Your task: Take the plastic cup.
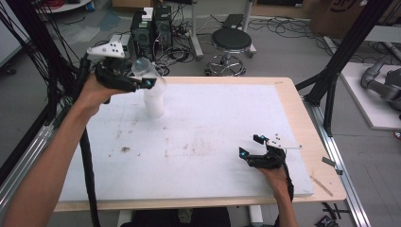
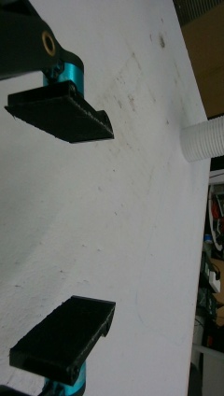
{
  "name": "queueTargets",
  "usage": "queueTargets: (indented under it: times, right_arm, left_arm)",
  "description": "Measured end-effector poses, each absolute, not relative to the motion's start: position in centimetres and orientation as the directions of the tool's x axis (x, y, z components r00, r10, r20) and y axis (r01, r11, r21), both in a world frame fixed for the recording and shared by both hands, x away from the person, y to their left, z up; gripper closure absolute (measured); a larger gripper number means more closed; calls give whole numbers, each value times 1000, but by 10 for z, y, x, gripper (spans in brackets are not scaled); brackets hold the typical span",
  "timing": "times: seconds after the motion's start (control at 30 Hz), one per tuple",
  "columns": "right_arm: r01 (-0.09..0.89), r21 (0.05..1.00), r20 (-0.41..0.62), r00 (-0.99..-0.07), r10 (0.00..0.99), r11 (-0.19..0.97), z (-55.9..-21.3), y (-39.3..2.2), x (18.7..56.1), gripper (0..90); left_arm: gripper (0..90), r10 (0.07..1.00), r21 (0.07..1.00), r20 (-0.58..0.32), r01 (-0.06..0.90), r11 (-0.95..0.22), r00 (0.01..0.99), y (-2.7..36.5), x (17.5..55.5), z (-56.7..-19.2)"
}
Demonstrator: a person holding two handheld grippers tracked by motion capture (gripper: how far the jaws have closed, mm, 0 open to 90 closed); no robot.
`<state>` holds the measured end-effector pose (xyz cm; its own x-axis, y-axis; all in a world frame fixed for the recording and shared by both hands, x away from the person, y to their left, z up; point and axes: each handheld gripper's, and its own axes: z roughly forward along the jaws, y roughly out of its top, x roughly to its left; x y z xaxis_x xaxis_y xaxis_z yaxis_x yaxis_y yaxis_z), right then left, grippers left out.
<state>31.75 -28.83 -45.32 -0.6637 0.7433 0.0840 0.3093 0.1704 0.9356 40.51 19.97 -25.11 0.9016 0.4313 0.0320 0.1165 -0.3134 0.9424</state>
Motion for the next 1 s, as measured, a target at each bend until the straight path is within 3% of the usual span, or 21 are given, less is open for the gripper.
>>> queueTargets:
  times: [0.47, 1.0]
  right_arm:
    - [309, 935, 83, -664, 743, 172, -453, -288, 318, 147]
    - [312, 932, 76, -662, 746, 182, -453, -287, 319, 147]
  left_arm:
    - [366, 312, 973, -8, 79, -216, 950, 168, 352, -319]
    - [366, 257, 976, -63, 113, -186, 964, 158, 344, -364]
